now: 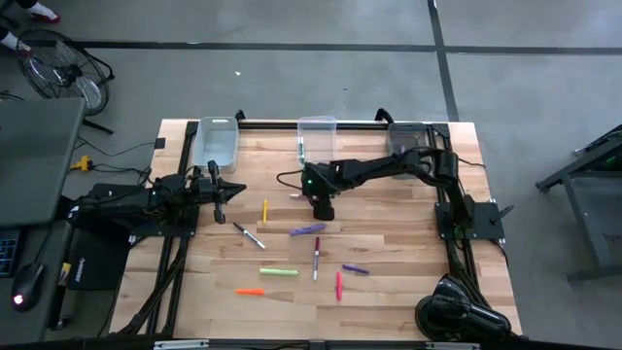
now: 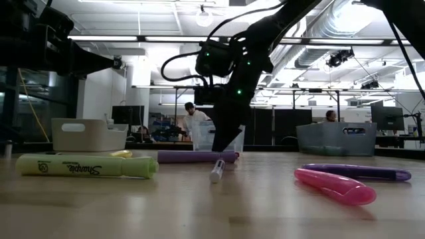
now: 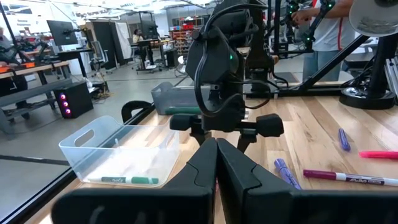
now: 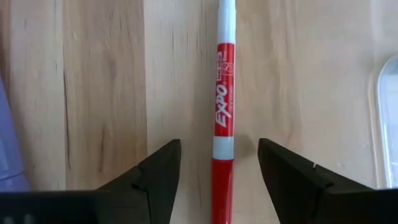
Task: Pick & Place Markers
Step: Put the red marker pen into the transparent bin
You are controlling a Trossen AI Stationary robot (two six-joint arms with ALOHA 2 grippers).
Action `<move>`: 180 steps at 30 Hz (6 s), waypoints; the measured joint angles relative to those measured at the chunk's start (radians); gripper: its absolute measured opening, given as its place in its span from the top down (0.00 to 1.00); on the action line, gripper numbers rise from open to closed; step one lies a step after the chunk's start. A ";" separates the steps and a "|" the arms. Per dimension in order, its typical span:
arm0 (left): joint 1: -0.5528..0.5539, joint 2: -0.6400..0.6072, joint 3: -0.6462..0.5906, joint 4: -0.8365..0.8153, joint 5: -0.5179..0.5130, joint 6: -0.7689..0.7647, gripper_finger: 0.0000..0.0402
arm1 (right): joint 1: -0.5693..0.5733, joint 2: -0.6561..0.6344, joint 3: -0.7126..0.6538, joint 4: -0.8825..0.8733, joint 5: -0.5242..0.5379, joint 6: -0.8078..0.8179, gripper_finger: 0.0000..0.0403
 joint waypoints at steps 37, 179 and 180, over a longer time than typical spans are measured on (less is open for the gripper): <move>0.000 0.000 0.000 0.000 0.000 0.000 1.00 | 0.000 -0.005 -0.009 -0.051 -0.047 0.031 0.92; 0.000 0.000 0.000 0.000 0.000 0.000 1.00 | -0.287 -0.064 -0.010 0.202 0.115 1.199 0.84; 0.000 0.000 0.000 0.000 0.000 0.000 1.00 | -0.287 -0.064 -0.010 0.202 0.112 1.194 0.83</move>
